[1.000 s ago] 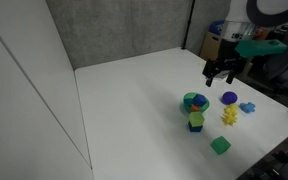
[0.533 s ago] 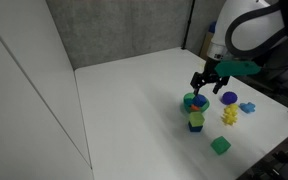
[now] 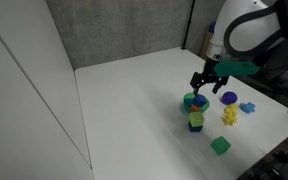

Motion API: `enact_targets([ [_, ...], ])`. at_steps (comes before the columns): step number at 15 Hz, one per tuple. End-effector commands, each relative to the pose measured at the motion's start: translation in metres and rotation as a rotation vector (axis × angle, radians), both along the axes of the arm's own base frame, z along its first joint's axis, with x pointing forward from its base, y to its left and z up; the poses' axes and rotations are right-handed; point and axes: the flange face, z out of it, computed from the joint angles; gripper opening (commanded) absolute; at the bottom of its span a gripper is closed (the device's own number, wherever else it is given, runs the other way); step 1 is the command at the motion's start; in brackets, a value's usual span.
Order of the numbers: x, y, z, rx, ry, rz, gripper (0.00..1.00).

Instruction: Put the light green toy block in the green bowl

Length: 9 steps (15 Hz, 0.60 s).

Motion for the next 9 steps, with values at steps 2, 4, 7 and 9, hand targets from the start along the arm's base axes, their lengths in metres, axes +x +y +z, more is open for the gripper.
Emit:
enact_targets([
  [2,0.013,-0.007,-0.039,-0.041,-0.007,-0.005,1.0],
  [4,0.014,-0.008,-0.063,-0.053,0.007,-0.008,1.0],
  [7,0.015,-0.007,-0.098,-0.054,0.023,-0.003,1.0],
  [9,0.015,-0.004,-0.12,-0.054,0.033,-0.003,1.0],
])
